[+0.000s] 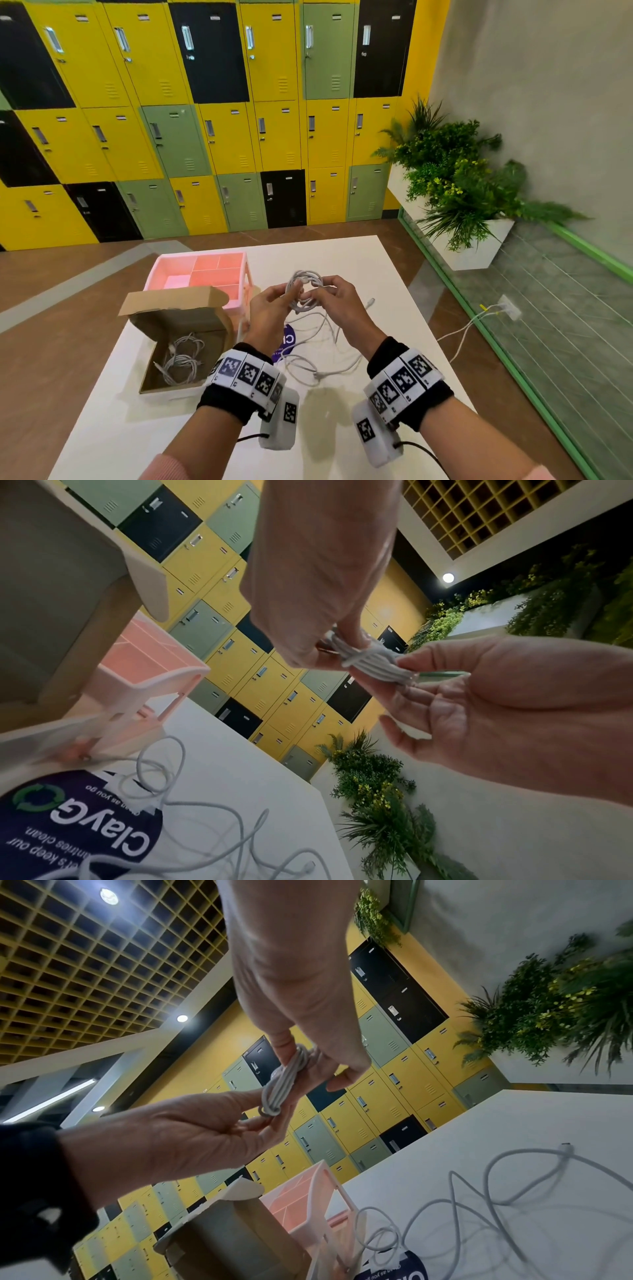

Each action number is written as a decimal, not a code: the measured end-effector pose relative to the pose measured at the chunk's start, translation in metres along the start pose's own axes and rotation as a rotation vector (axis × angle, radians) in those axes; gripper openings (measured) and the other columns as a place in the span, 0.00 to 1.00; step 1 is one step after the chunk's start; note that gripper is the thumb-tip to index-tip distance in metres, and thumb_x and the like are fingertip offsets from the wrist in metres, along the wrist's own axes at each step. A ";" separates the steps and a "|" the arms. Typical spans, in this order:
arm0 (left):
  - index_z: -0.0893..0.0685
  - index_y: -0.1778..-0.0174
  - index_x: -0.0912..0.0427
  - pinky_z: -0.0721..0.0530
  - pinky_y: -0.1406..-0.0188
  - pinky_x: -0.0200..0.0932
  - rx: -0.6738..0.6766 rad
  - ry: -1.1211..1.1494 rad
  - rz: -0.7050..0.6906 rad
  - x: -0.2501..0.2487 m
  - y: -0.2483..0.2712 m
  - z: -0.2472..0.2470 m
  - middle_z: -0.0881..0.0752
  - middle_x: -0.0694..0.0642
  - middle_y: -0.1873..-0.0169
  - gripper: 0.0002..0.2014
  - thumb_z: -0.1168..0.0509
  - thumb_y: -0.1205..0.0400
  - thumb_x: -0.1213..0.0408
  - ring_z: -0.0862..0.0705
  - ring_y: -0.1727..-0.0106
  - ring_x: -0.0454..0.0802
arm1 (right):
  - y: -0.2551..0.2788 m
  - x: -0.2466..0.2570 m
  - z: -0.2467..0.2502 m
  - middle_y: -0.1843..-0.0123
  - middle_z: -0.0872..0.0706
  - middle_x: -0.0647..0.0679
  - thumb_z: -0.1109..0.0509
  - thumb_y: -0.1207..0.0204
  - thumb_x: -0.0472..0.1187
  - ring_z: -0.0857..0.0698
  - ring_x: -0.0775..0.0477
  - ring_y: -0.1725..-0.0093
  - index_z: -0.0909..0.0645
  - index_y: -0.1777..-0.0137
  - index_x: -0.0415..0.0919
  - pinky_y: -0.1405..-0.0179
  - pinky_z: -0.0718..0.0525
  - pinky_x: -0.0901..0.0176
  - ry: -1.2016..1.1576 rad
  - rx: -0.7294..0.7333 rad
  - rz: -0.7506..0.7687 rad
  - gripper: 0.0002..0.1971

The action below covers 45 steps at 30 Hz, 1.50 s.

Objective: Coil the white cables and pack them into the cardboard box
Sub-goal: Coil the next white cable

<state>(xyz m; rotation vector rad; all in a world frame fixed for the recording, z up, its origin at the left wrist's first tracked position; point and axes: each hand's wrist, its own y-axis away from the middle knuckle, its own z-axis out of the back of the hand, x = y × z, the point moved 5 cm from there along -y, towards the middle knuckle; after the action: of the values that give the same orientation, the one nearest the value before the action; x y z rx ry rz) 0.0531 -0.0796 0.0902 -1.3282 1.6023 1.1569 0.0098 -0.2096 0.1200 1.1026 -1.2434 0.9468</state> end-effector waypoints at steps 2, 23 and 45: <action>0.18 0.43 0.79 0.12 0.54 0.45 0.025 0.016 0.016 -0.002 0.000 -0.001 0.12 0.69 0.54 0.19 0.27 0.25 0.70 0.12 0.57 0.57 | -0.001 0.001 0.000 0.63 0.11 0.48 0.34 0.25 0.30 0.14 0.51 0.61 0.23 0.43 0.33 0.57 0.19 0.64 -0.009 0.015 -0.012 0.11; 0.15 0.54 0.68 0.14 0.60 0.42 0.305 -0.083 0.054 -0.016 0.016 -0.012 0.15 0.60 0.64 0.16 0.29 0.26 0.56 0.14 0.62 0.50 | 0.000 0.009 0.002 0.65 0.21 0.49 0.46 0.15 0.37 0.23 0.53 0.65 0.28 0.47 0.38 0.60 0.26 0.61 0.221 0.074 -0.001 0.06; 0.18 0.56 0.62 0.20 0.44 0.50 0.426 0.004 0.137 -0.013 0.028 -0.011 0.18 0.53 0.72 0.17 0.40 0.24 0.50 0.18 0.61 0.47 | 0.005 0.009 -0.001 0.64 0.22 0.49 0.44 0.15 0.36 0.24 0.56 0.66 0.27 0.46 0.40 0.69 0.28 0.73 0.145 0.185 -0.018 0.05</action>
<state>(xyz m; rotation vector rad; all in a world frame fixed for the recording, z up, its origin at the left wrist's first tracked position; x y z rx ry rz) 0.0284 -0.0849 0.1104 -0.9572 1.8399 0.8254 0.0063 -0.2083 0.1296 1.1652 -1.0422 1.1248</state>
